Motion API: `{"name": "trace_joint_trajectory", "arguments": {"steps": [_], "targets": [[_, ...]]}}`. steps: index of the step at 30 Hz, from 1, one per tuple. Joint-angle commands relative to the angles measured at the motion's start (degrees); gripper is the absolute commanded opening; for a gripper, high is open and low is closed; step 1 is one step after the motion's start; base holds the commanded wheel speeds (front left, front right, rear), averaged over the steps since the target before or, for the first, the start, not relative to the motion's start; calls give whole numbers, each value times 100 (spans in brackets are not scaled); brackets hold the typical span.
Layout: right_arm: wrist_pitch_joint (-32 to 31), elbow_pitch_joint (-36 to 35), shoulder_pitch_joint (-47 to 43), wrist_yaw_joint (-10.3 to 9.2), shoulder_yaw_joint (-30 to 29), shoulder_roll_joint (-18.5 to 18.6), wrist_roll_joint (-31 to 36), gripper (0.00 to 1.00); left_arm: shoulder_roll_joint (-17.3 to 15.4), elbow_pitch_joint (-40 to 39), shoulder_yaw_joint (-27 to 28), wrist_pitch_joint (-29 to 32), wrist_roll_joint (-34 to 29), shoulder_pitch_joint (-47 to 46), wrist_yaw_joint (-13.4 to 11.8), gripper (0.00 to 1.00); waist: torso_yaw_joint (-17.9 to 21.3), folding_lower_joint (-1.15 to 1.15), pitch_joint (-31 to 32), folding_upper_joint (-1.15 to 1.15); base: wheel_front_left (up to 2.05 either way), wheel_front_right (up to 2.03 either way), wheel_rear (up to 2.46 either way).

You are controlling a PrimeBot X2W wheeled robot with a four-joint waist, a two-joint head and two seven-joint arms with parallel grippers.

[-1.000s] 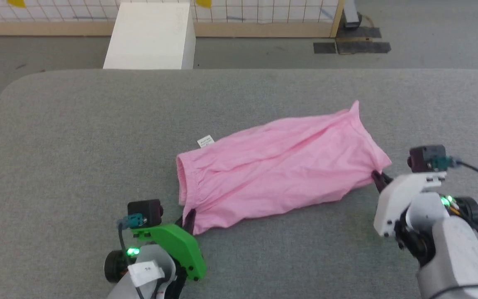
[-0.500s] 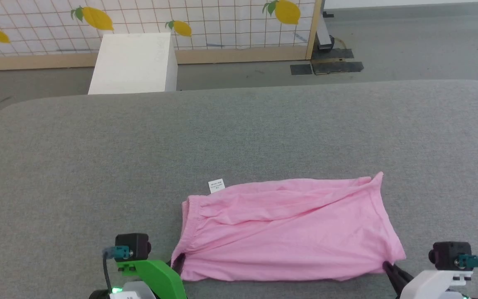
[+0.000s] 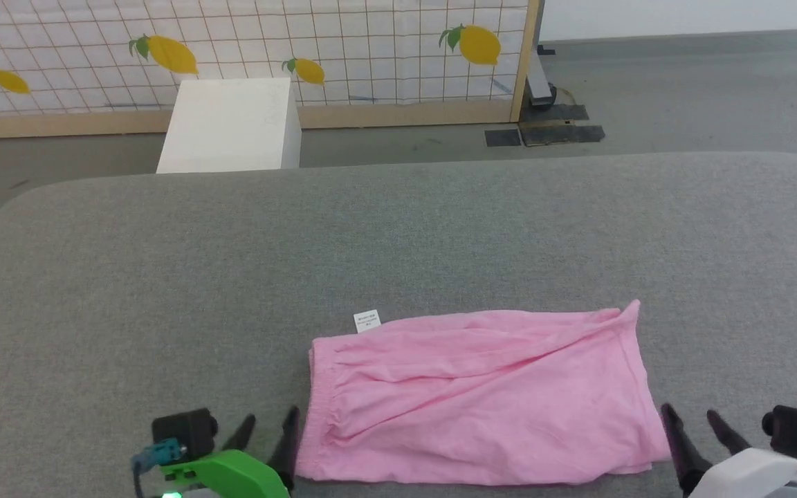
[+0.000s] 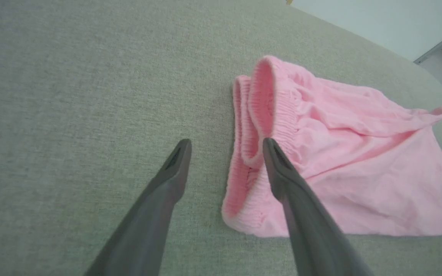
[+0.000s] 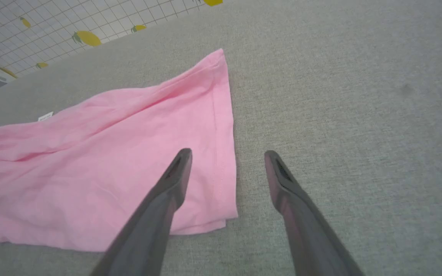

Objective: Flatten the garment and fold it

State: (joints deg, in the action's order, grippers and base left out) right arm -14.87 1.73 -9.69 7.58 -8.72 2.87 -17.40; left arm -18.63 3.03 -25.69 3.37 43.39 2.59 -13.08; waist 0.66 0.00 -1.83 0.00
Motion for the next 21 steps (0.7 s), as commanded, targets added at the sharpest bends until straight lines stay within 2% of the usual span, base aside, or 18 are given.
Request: {"name": "trace_joint_trajectory", "arguments": {"steps": [1, 6, 8, 13, 21], "targets": [[176, -24, 163, -9, -32, 1, 62, 100, -8, -29, 94, -289, -134, 33, 69, 100, -29, 0, 17, 0, 0, 0, 0], [529, 235, 544, -9, -47, 1, 221, 100, 8, 143, 221, -1408, -596, -301, 280, 100, -100, 0, -7, 0, 0, 0, 0], [548, 440, 750, -9, -40, 1, 299, 100, 42, 275, 249, -1646, -785, -521, 365, 100, -133, 0, -29, 0, 0, 0, 0], [291, 1140, 1296, -9, -53, 1, 382, 100, 239, 581, 453, -1825, -1163, -1037, 591, 100, -198, 0, -77, 0, 0, 0, 0], [-832, 2363, 1984, -9, -141, 1, 420, 100, 670, 677, 1090, -1835, -1909, -1297, 867, 100, -243, 0, -158, 0, 0, 0, 0]]}}
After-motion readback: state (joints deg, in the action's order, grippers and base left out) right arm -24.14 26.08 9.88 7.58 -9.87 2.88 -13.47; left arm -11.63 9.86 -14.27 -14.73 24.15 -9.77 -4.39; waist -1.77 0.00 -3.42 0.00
